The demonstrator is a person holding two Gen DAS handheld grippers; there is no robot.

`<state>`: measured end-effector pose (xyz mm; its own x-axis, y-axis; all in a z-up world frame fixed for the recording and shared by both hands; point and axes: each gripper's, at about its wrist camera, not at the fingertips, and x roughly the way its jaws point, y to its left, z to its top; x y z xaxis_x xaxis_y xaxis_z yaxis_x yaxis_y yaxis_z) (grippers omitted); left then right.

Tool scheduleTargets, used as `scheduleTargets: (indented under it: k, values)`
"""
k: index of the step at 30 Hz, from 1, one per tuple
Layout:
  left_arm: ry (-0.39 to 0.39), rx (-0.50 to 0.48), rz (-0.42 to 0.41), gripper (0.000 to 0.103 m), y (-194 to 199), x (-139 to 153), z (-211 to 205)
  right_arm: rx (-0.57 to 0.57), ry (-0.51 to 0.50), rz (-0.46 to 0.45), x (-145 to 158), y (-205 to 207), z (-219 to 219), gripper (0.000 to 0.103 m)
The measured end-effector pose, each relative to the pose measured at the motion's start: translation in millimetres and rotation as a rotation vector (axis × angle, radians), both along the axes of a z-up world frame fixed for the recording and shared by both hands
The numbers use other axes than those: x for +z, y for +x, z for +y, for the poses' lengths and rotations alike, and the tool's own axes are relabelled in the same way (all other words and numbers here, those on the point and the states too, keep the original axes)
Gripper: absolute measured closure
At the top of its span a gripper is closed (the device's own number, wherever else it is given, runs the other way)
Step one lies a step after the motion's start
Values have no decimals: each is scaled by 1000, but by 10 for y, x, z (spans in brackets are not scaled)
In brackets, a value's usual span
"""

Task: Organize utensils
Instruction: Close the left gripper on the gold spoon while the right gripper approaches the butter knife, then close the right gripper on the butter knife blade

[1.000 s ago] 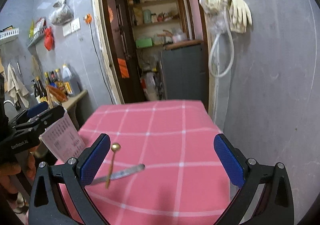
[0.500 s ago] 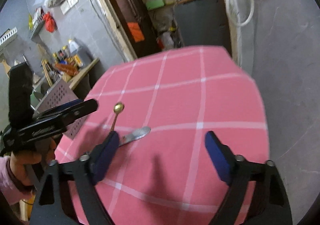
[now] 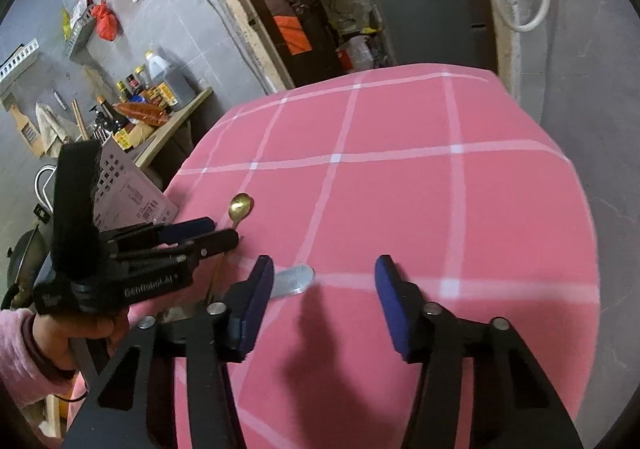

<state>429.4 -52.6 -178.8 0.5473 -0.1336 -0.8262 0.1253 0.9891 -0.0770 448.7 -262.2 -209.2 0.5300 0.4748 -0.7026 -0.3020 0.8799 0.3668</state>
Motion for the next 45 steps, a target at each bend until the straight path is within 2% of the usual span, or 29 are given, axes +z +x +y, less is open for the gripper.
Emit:
scheduleTargets:
  k: [3, 7, 9, 14, 17, 19, 26, 28, 34, 40, 42, 45]
  values:
    - [-13, 9, 7, 77, -17, 16, 58, 45, 26, 37, -40, 139, 79, 58]
    - [-21, 16, 16, 88, -4, 34, 113, 112, 20, 102, -158, 242, 243, 70]
    - [-35, 21, 23, 90, -15, 34, 155, 153, 29, 138, -203, 246, 335, 73]
    - [-91, 35, 46, 93, -97, 11, 231, 167, 23, 175, -232, 185, 377, 76]
    - [-108, 28, 64, 94, -217, 7, 250, 140, 15, 197, -207, 102, 380, 76]
    - [-112, 22, 72, 95, -282, 9, 262, 107, 44, 230, -206, 23, 365, 76]
    - [-150, 33, 102, 97, -463, 11, 344, -36, 194, 409, -415, -38, 414, 77]
    - [-158, 42, 105, 97, -488, 5, 356, -74, 234, 427, -449, 2, 433, 77]
    - [-197, 66, 112, 97, -546, -20, 396, -145, 247, 428, -489, 99, 718, 77]
    - [-341, 121, 168, 97, -587, -80, 579, -177, 241, 421, -475, 198, 867, 77]
    - [-382, 132, 188, 97, -642, -95, 596, -159, 179, 403, -426, 226, 940, 77]
    - [-367, 137, 183, 97, -752, -90, 580, -132, 63, 374, -345, 229, 1067, 77]
